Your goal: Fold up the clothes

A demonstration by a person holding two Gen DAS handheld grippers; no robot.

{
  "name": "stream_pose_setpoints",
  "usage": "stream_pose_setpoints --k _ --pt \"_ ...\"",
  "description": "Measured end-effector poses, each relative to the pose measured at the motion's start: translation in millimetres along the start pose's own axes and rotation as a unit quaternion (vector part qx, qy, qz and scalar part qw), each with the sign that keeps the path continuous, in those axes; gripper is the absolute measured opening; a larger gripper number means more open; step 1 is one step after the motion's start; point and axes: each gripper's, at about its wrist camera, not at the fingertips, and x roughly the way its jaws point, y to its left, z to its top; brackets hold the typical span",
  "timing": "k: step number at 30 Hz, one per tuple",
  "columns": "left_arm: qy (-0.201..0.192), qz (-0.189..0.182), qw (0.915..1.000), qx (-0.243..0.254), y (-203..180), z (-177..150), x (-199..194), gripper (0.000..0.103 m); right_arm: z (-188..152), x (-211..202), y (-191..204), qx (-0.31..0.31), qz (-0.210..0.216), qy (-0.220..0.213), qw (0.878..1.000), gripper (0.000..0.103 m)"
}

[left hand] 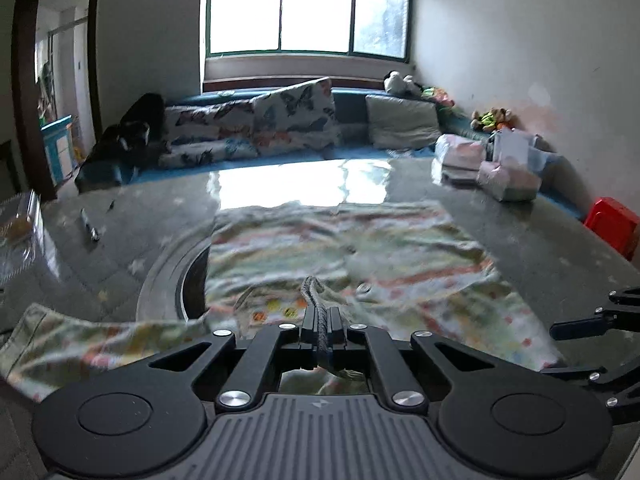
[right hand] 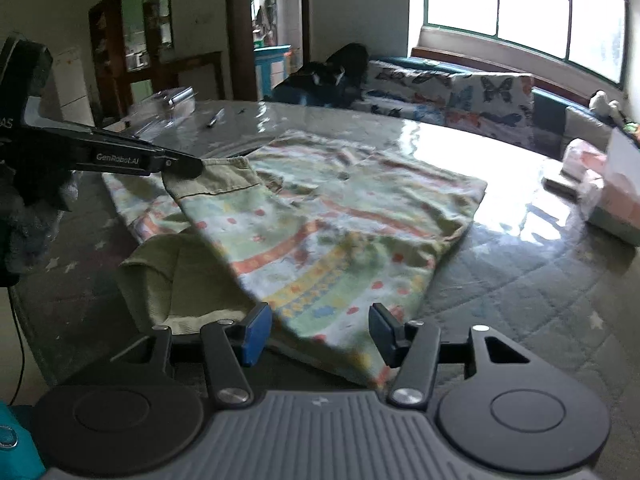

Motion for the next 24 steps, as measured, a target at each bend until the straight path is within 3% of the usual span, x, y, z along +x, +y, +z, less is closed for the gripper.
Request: stream_pose_setpoints --k 5,10,14,20,24 --pt "0.015 0.011 0.9998 -0.001 5 -9 7 0.005 -3 15 -5 0.005 0.003 0.027 1.000 0.055" --pt "0.032 0.028 0.9991 -0.001 9 -19 13 0.010 10 11 -10 -0.004 -0.006 0.015 1.000 0.054" --pt "0.023 0.039 0.9989 -0.005 12 -19 6 0.023 27 20 -18 -0.007 -0.023 0.001 1.000 0.054" --pt "0.016 0.030 0.9994 -0.006 6 -18 7 0.023 42 55 -33 -0.004 -0.043 0.012 0.999 0.054" --pt "0.032 0.026 0.9991 0.001 1 -23 21 0.023 37 69 -41 0.007 -0.052 0.030 0.998 0.052"
